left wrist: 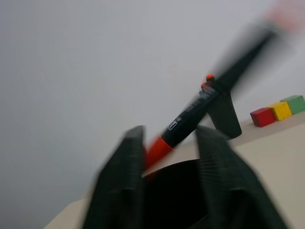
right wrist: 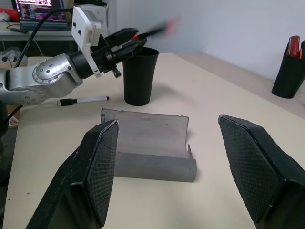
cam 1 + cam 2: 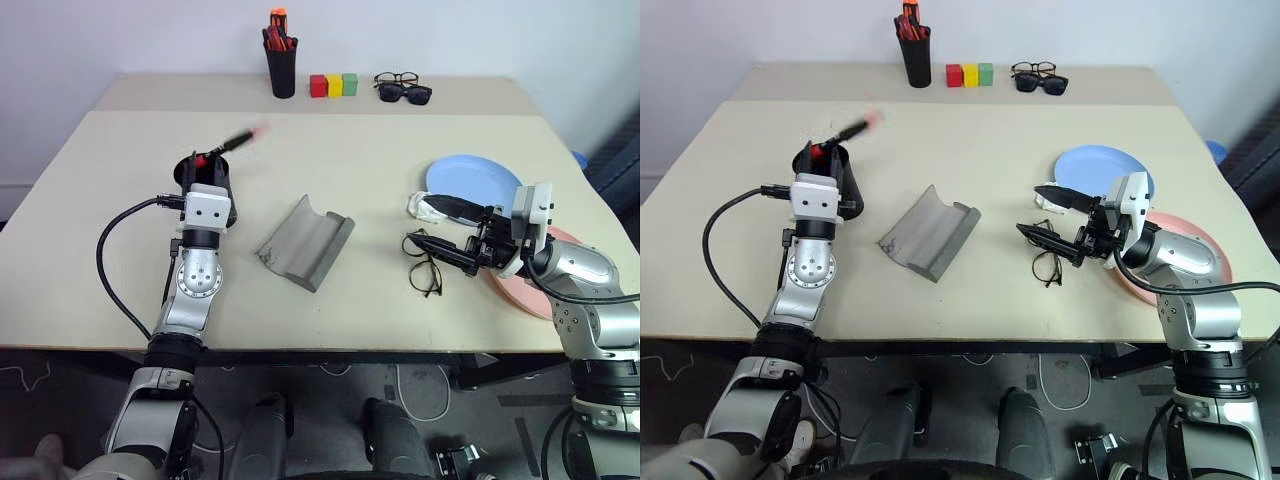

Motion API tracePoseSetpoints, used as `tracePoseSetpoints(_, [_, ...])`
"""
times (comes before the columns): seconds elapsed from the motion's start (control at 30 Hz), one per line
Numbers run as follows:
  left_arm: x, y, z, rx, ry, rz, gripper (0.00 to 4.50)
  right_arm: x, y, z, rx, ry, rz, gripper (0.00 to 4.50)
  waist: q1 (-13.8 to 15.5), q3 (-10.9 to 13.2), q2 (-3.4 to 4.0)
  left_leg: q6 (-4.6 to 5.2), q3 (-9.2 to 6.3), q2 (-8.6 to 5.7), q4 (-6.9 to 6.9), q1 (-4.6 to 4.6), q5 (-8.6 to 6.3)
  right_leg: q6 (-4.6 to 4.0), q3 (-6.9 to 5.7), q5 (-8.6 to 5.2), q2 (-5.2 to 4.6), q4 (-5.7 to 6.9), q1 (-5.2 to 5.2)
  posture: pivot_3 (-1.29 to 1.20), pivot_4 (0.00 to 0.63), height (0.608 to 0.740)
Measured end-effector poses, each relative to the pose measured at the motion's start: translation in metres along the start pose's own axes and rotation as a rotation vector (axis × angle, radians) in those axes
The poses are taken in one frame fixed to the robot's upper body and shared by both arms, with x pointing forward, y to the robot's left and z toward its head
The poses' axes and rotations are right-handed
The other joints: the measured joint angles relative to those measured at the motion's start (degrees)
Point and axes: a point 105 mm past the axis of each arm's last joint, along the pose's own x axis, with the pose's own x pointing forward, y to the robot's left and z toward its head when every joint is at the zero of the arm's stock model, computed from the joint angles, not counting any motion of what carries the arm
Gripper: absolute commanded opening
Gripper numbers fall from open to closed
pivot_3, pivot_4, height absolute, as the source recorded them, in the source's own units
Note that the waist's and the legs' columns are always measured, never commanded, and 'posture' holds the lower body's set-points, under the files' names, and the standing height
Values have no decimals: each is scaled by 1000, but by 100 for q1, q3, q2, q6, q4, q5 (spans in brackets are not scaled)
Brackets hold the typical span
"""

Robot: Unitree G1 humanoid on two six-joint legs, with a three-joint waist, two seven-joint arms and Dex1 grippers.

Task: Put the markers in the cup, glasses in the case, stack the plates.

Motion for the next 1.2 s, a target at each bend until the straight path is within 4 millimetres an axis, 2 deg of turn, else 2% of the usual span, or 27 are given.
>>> tracePoseSetpoints(0.27, [-3, 3, 4, -21, -24, -3, 2089, -2, -3, 0, -1, 0, -20, 3421, -4, 0, 0, 0, 0, 0, -3, 0, 0, 1, 0, 0, 0, -1, -1, 0, 150, 740])
tracePoseSetpoints(0.37, [-2, 1, 15, -29, -66, -26, 2089, -2, -4, 1, -2, 1, -23, 3421, -4, 0, 0, 0, 0, 0, -2, 0, 0, 0, 0, 0, 0, -1, -1, 0, 150, 740])
tracePoseSetpoints(0.47, [2, -8, 37, -65, -105, -76, 2089, -2, -5, 1, -4, 0, -30, 3421, 9, 0, 0, 0, 0, 0, 0, -1, 0, -3, 0, -2, 0, -1, 1, 0, 150, 740])
tracePoseSetpoints(0.63, [2, -27, 53, -111, 28, -254, 2089, -2, -7, 1, -9, 6, -42, 3421, -16, -1, 1, 0, 0, 1, -3, 0, 0, -15, 0, -9, 2, 0, -1, 0, 150, 740])
tracePoseSetpoints(0.73, [-5, -29, 48, -137, 169, -345, 2089, -2, -7, 0, -10, 8, -45, 3421, -47, -1, 3, 0, -1, 6, -3, 2, 0, -17, 0, -10, 8, 4, -2, 0, 150, 740])
tracePoseSetpoints(0.87, [-28, -26, 29, -114, 428, -542, 2089, -3, -8, -1, -11, 17, -55, 3421, -79, -1, 5, 0, -5, 10, -3, 2, 0, -20, 0, -12, 13, 11, -7, 0, 150, 740])
tracePoseSetpoints(1.0, [-49, -31, 24, -74, 558, -715, 2089, -3, -9, -2, -11, 18, -65, 3421, -83, 0, 5, -1, -6, 10, -1, 1, 0, -21, 1, -12, 13, 6, -4, 0, 150, 740])
tracePoseSetpoints(1.2, [-69, -43, 15, -81, 686, -813, 2089, -2, -10, -3, -11, 21, -77, 3421, -102, 0, 5, 0, -7, 11, -6, 1, 0, -21, 1, -13, 13, 6, -7, 0, 150, 740])
